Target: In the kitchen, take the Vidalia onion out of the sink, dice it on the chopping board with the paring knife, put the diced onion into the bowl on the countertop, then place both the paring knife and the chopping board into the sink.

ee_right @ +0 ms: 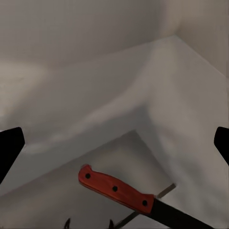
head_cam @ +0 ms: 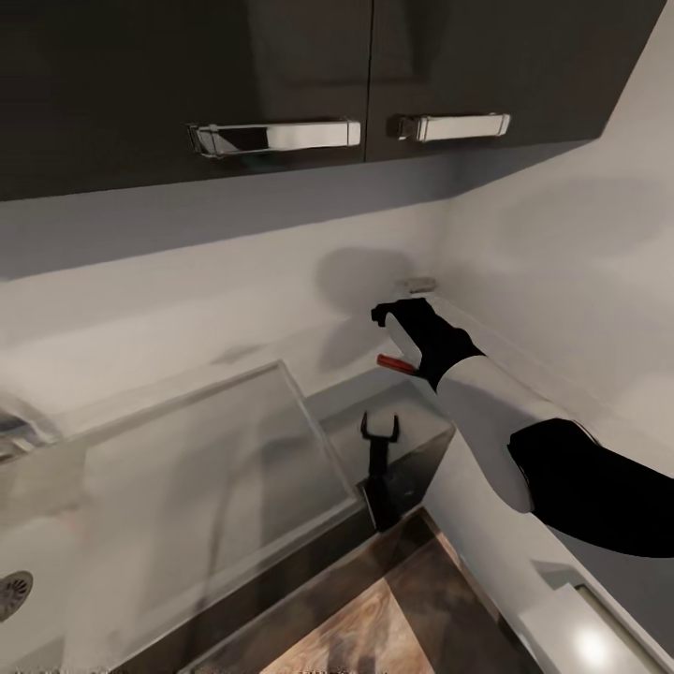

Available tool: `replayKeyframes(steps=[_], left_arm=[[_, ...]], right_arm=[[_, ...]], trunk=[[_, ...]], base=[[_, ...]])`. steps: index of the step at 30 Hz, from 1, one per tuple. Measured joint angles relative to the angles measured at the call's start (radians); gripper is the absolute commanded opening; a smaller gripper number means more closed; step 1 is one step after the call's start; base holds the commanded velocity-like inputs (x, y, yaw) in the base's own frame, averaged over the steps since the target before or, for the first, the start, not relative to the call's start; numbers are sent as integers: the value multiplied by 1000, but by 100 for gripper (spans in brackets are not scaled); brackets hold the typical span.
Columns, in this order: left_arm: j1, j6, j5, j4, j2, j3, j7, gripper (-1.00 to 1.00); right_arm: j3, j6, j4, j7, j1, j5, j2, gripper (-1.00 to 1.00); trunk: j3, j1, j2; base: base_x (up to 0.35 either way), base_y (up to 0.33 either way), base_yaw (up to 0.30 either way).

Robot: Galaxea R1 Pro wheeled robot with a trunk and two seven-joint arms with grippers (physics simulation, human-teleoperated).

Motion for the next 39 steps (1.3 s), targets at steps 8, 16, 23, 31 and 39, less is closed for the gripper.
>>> replayKeyframes(steps=[8,16,23,31,39], left_arm=[[0,0,-1,0,0,0,0,100],[0,0,1,1,0,0,1,100],[0,0,1,2,0,0,1,100],[0,0,1,2,0,0,1,100],[0,0,1,1,0,0,1,100]], right_arm=[[-2,0,-4,-12,1,9,0,100],[-3,-5,-8,-85,1,7,0,100],[-3,-33,-7,-87,1,7,0,100],[-3,-35,-7,-87,1,7,0,100],[-5,-38,-6,-88,1,6,-20,100]], trunk=[[-5,0,0],[-8,0,0],[-19,0,0],[-32,0,0],[-45,0,0]], base=[[0,0,70],[0,0,2],[0,0,0],[0,0,0],[0,0,0]])
